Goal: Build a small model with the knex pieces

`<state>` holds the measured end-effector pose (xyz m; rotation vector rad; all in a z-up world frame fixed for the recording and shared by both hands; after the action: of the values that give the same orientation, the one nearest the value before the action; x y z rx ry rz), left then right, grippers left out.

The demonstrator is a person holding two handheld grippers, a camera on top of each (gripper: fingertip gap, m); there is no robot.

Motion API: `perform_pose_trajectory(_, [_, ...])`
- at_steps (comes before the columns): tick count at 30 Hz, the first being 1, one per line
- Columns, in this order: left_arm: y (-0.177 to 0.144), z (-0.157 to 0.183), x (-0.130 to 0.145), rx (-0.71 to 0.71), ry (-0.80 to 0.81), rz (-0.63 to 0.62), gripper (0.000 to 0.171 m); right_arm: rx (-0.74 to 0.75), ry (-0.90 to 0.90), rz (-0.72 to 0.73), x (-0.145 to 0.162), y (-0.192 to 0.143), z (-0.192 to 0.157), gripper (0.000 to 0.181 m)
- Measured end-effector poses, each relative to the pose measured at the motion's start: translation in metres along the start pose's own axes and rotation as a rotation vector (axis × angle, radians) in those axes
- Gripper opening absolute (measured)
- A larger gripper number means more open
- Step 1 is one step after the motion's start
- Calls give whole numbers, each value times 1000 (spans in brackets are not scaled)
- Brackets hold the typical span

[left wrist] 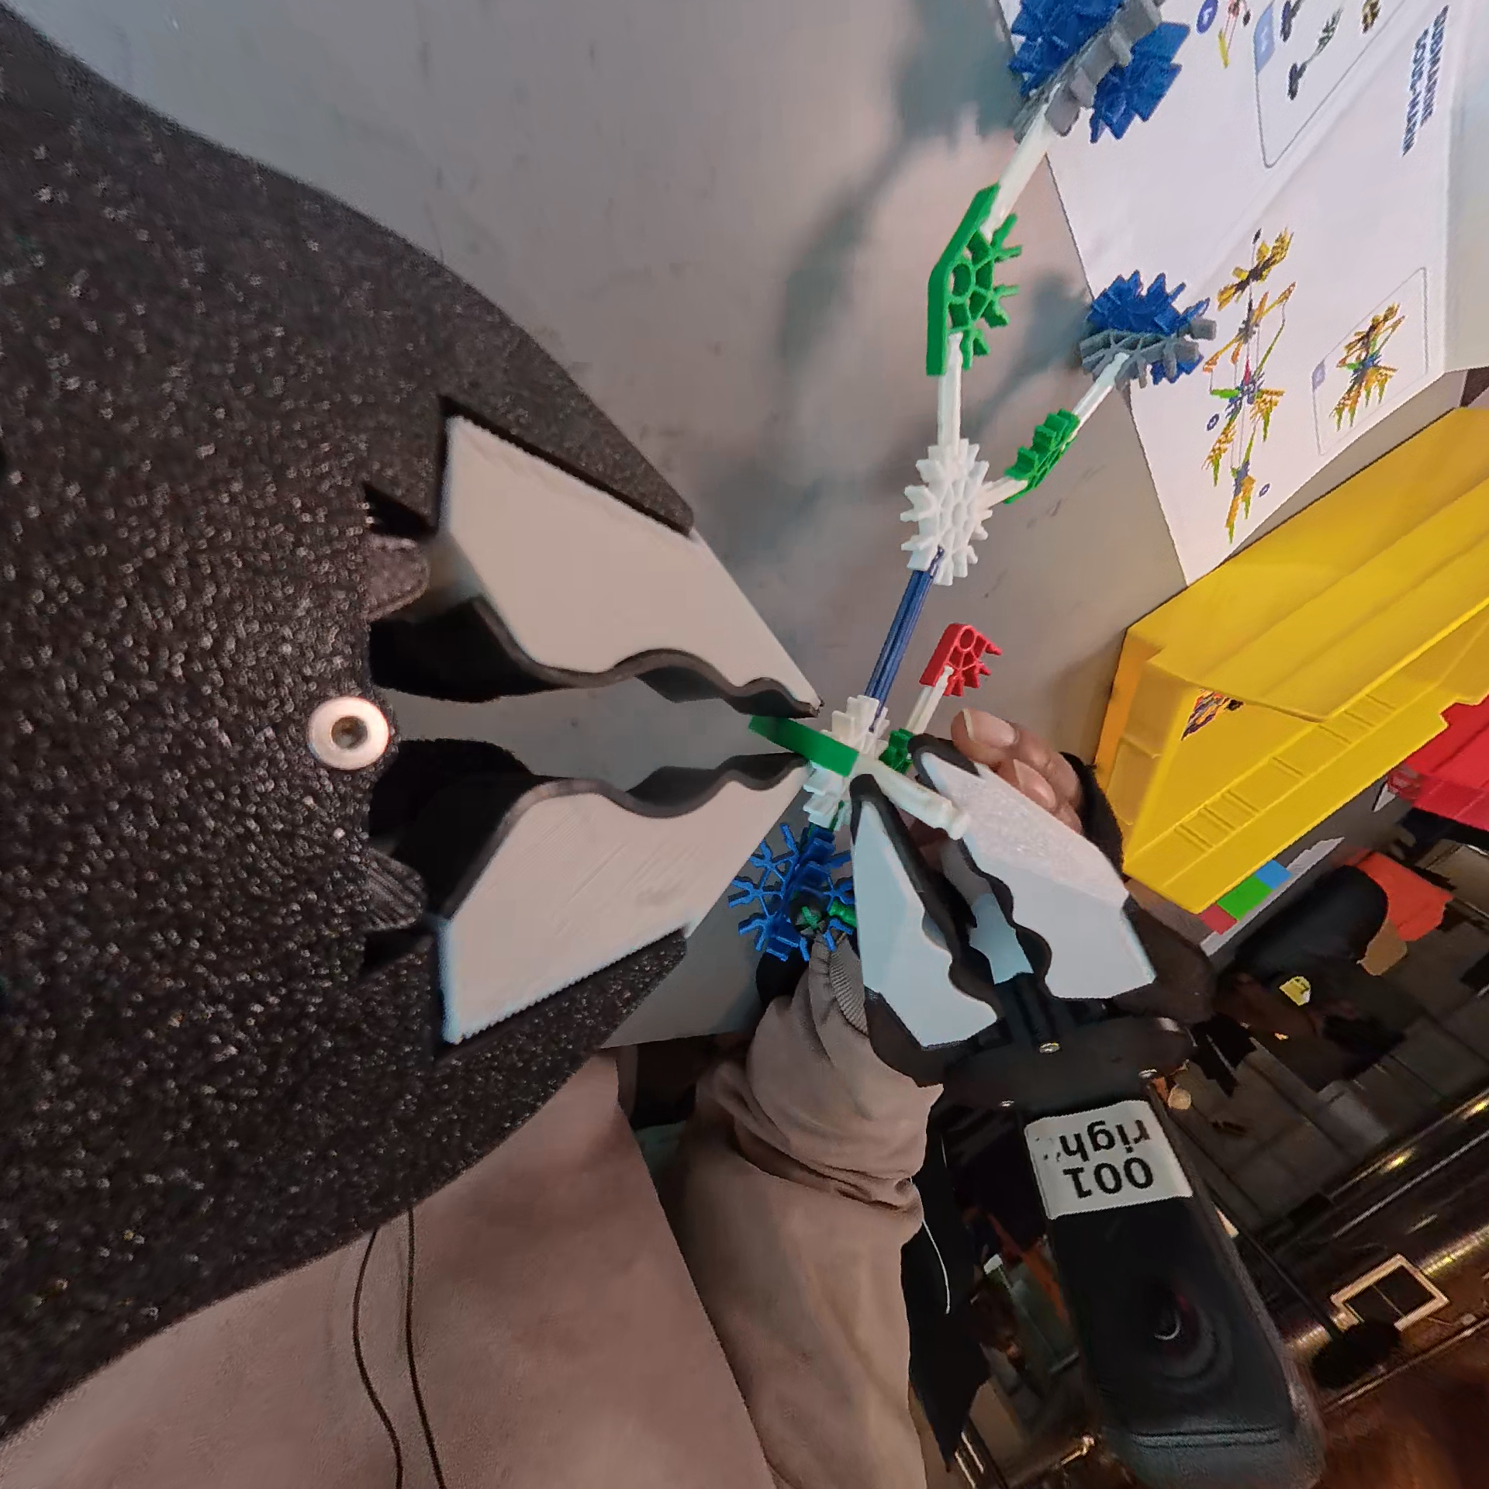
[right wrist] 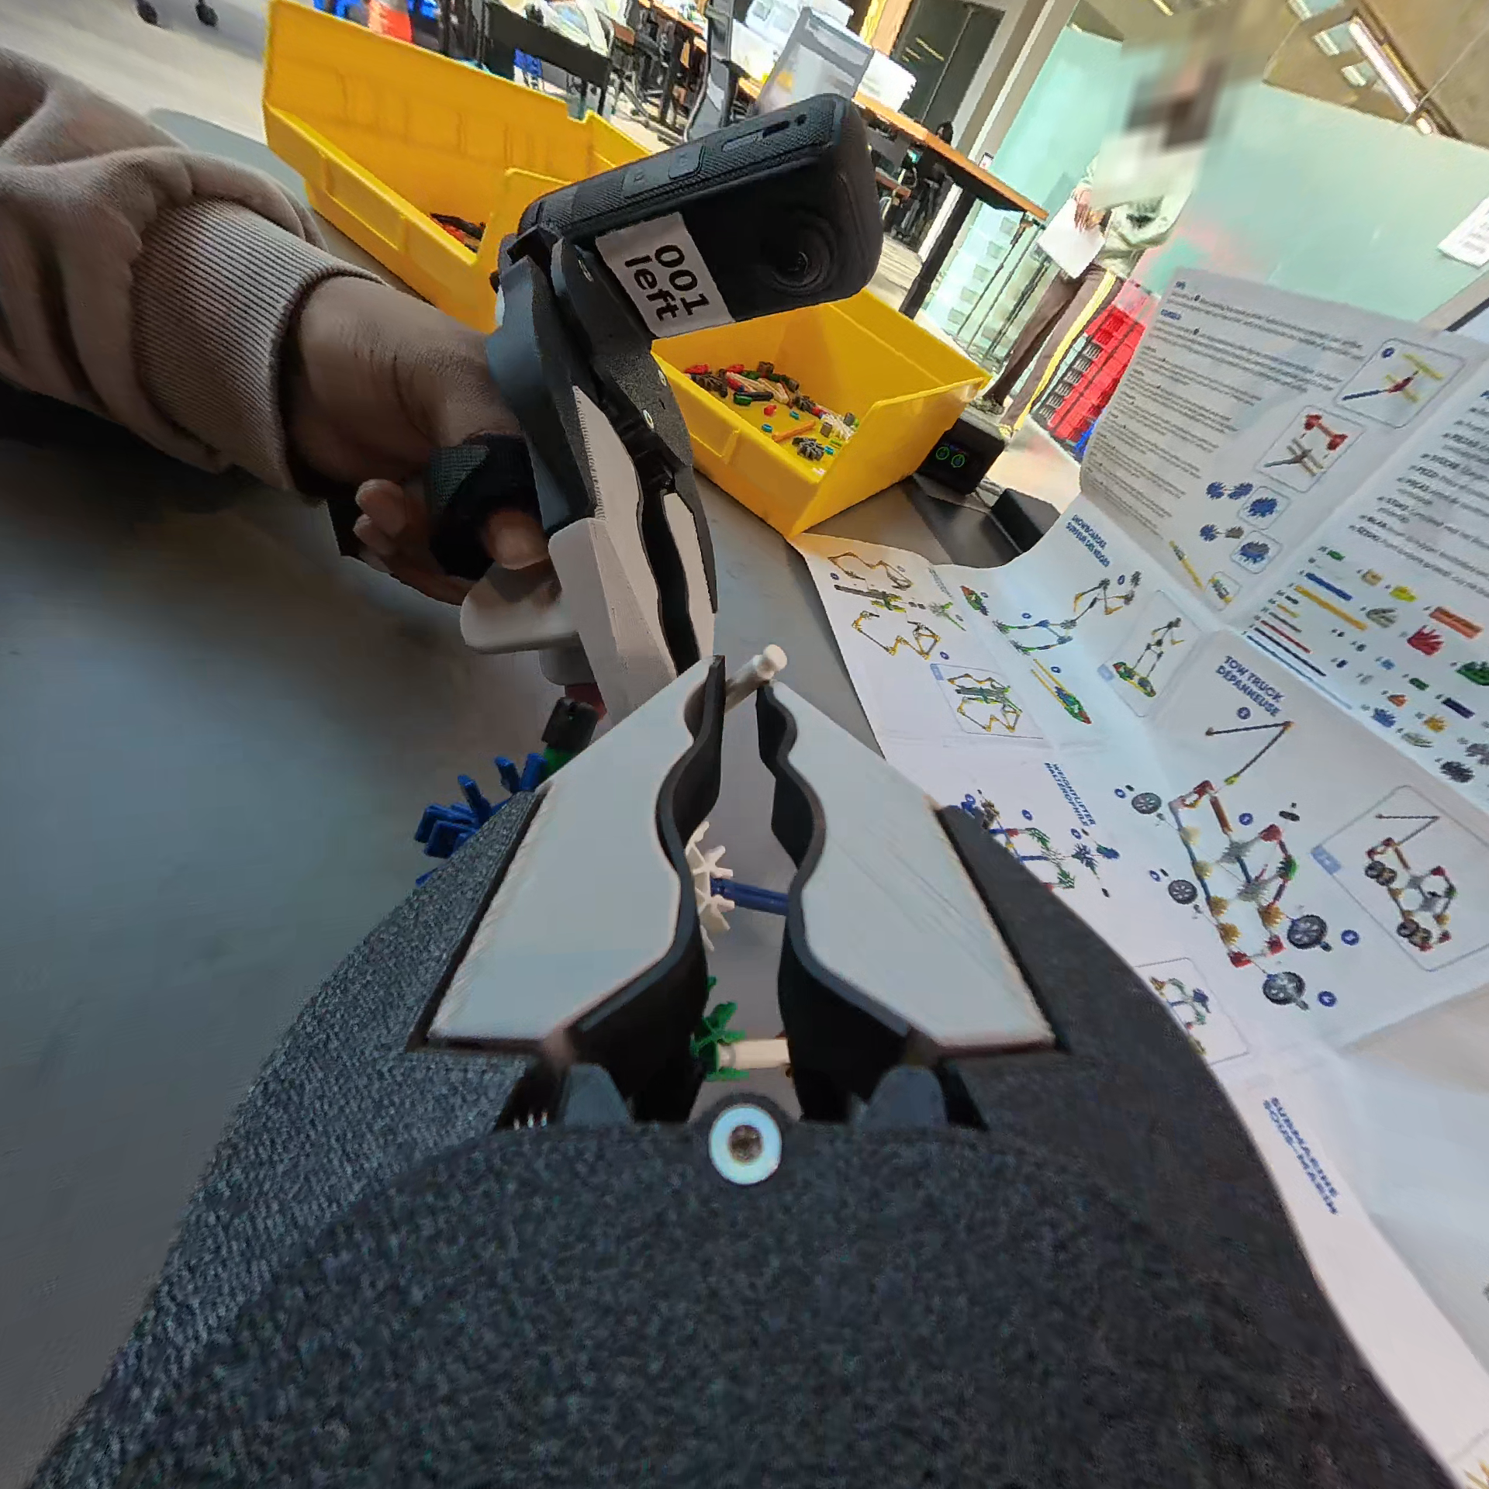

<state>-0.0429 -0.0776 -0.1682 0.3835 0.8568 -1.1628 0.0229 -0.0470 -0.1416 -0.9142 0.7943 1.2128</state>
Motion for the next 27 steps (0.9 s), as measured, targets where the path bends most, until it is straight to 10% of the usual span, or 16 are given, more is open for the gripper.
perform_pose_trajectory(14, [1,20,9,52,354,-183,7,-425,410,40,-3,-19,-8,6])
perform_pose_trajectory(27, [6,31,27,-43,595,-426,5,-394,74,-164,-5,-22,-31,6])
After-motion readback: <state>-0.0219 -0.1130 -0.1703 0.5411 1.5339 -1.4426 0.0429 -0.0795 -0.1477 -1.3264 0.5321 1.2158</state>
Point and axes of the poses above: each gripper's, where its closed fingertips meet, y out along the fingers, x out of its underside, z = x × y across the jaws, the point moved 5 cm from there along -y, back along the fingers, and after that the axes turned 11 degrees about x, right-handed, at the moved point
